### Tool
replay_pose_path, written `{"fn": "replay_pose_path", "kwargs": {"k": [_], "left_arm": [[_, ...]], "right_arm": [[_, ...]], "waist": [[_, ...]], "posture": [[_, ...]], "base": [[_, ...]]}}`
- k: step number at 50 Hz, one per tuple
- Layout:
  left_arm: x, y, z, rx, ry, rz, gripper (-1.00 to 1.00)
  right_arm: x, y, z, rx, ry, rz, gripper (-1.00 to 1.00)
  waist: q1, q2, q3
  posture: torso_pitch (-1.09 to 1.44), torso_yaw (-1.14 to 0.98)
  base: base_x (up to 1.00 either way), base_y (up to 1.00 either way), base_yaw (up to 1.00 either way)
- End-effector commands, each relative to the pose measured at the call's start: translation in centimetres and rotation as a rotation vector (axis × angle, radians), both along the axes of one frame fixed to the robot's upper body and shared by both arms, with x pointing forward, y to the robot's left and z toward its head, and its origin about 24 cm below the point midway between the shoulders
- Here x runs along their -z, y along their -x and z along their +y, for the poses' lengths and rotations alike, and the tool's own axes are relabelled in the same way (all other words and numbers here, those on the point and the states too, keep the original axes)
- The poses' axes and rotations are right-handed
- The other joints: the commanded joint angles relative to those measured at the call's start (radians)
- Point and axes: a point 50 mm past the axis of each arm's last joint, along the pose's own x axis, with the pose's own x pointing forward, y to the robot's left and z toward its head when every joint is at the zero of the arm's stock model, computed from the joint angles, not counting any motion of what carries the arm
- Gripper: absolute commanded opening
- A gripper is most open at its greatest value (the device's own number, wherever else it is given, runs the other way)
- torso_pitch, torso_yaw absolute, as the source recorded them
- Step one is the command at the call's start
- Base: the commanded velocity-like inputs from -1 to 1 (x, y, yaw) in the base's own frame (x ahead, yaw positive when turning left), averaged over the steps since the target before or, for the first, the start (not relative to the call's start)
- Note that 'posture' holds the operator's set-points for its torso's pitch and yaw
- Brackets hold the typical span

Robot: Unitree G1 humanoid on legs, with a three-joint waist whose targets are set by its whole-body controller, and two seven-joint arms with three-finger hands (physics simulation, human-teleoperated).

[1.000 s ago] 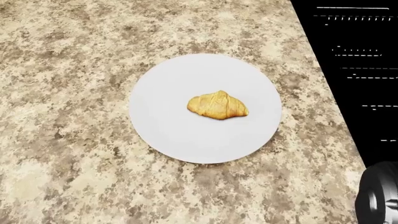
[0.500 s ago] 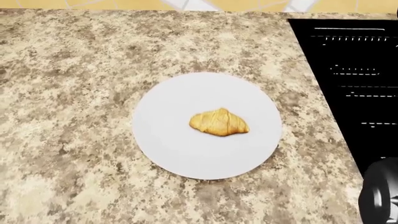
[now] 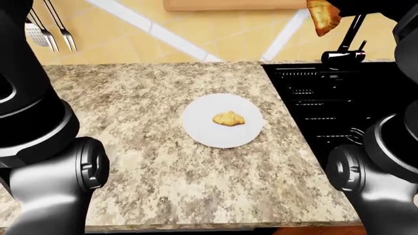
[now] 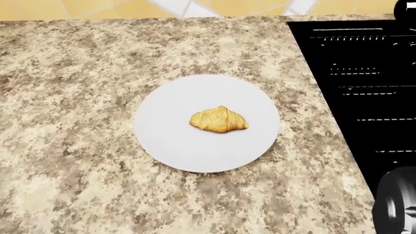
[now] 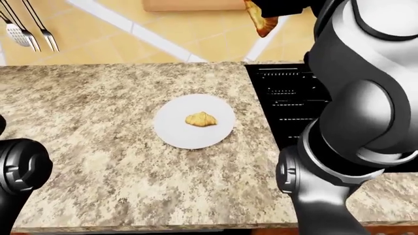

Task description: Place the pastries on the plates.

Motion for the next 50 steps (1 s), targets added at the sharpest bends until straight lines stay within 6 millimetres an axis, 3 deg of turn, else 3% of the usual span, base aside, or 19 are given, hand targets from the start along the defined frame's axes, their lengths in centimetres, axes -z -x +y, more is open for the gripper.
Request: {"fn": "replay_pose_path", "kwargs": {"k": [1, 8, 10, 11, 12, 13, 14, 22, 26, 27, 29, 30, 31, 34, 41, 43, 45, 47, 50], "left_arm": [[-1.2, 1.1, 0.4, -0.015, 0.013, -0.073, 1.0], [-1.3, 1.1, 0.4, -0.021, 0.005, -0.071, 1.0], [-1.2, 1.1, 0.4, -0.02, 0.006, -0.072, 1.0], [-1.0, 1.0, 0.4, -0.021, 0.003, -0.069, 1.0], [-1.0, 1.0, 0.4, -0.022, 0.003, -0.069, 1.0], [-1.0, 1.0, 0.4, -0.022, -0.001, -0.068, 1.0], [-1.0, 1.0, 0.3, -0.023, -0.002, -0.069, 1.0], [-1.1, 1.2, 0.4, -0.025, 0.005, -0.077, 1.0], [-1.1, 1.1, 0.3, -0.022, 0.006, -0.079, 1.0], [-1.1, 1.1, 0.2, -0.022, 0.001, -0.077, 1.0], [-1.1, 1.2, 0.2, -0.022, 0.005, -0.079, 1.0], [-1.0, 1.1, 0.2, -0.024, 0.0, -0.078, 1.0], [-0.9, 1.1, 0.2, -0.024, -0.001, -0.075, 1.0], [-0.8, 1.2, 0.2, -0.026, -0.005, -0.074, 1.0], [-0.5, 1.2, 0.3, -0.032, -0.011, -0.07, 1.0], [-0.5, 1.2, 0.3, -0.032, -0.01, -0.072, 1.0], [-0.3, 1.2, 0.4, -0.034, -0.009, -0.071, 1.0], [-0.2, 1.2, 0.4, -0.035, -0.011, -0.07, 1.0], [-0.1, 1.3, 0.4, -0.037, -0.01, -0.069, 1.0]], "right_arm": [[-1.2, 0.8, 0.2, -0.006, 0.002, -0.072, -1.0], [-1.2, 0.7, 0.2, -0.011, -0.001, -0.074, -1.0], [-1.2, 0.8, 0.3, -0.015, -0.001, -0.077, -1.0], [-1.1, 0.8, 0.3, -0.016, 0.001, -0.075, -1.0], [-1.1, 0.9, 0.2, -0.017, -0.001, -0.075, -1.0], [-1.0, 0.9, 0.2, -0.017, -0.001, -0.075, -1.0], [-1.0, 1.0, 0.2, -0.018, -0.001, -0.075, -1.0], [-1.1, 1.2, 0.2, -0.018, -0.003, -0.075, -1.0], [-0.9, 1.0, 0.2, -0.021, -0.012, -0.076, -1.0], [-0.8, 0.9, 0.3, -0.026, -0.02, -0.076, -1.0], [-0.8, 1.0, 0.2, -0.031, -0.036, -0.081, -1.0], [-0.8, 1.1, 0.1, -0.034, -0.042, -0.08, -1.0], [-0.6, 1.1, 0.1, -0.034, -0.044, -0.079, -1.0], [-0.4, 1.3, 0.0, -0.028, -0.05, -0.085, -1.0], [0.0, 1.4, -0.2, -0.009, -0.054, -0.1, -1.0], [0.0, 1.3, -0.1, -0.017, -0.062, -0.103, -1.0], [0.0, 1.3, -0.1, -0.021, -0.069, -0.107, -1.0], [0.1, 1.1, 0.0, -0.023, -0.068, -0.106, -1.0], [0.2, 1.0, 0.1, -0.029, -0.07, -0.108, -1.0]], "waist": [[0.003, -0.01, -0.02], [0.024, -0.027, -0.031], [0.03, -0.006, -0.025], [0.033, 0.02, -0.024], [0.031, 0.057, -0.049], [0.04, 0.032, -0.028], [0.039, 0.048, -0.037], [0.019, 0.018, -0.031], [0.009, -0.011, -0.014], [0.008, -0.025, -0.023], [0.031, -0.087, 0.039], [0.029, -0.144, 0.006], [0.017, -0.074, 0.055], [0.028, -0.071, -0.005], [0.037, -0.022, 0.01], [0.033, 0.004, 0.016], [0.028, 0.054, 0.005], [0.022, 0.043, 0.018], [0.014, 0.034, -0.004]], "posture": [[-0.14, 0.0], [-0.14, 0.0], [-0.14, 0.0], [-0.14, 0.0], [-0.14, 0.0], [-0.14, 0.0], [-0.14, 0.0], [-0.14, 0.0], [-0.14, 0.0], [-0.14, 0.0], [-0.14, 0.0], [-0.14, 0.0], [-0.14, 0.0], [-0.14, 0.0], [-0.14, 0.0], [-0.14, 0.0], [-0.14, 0.0], [-0.14, 0.0], [-0.14, 0.0]], "base": [[-0.51, 0.0, 0.0], [-0.6, 0.01, 0.0], [-0.6, 0.0, 0.0], [-0.61, 0.0, 0.0], [-0.58, 0.0, 0.0], [-0.52, 0.0, 0.0], [-0.48, 0.0, 0.0], [-0.45, 0.0, 0.0], [-0.44, 0.0, 0.0], [-0.19, 0.0, 0.0], [0.0, -0.04, 0.0], [0.0, -0.06, 0.0], [0.0, -0.07, 0.0], [0.0, -0.11, 0.0], [0.0, -0.11, 0.0], [0.0, -0.11, 0.0], [0.0, -0.11, 0.0], [0.0, -0.15, 0.0], [0.0, -0.21, 0.0]]}}
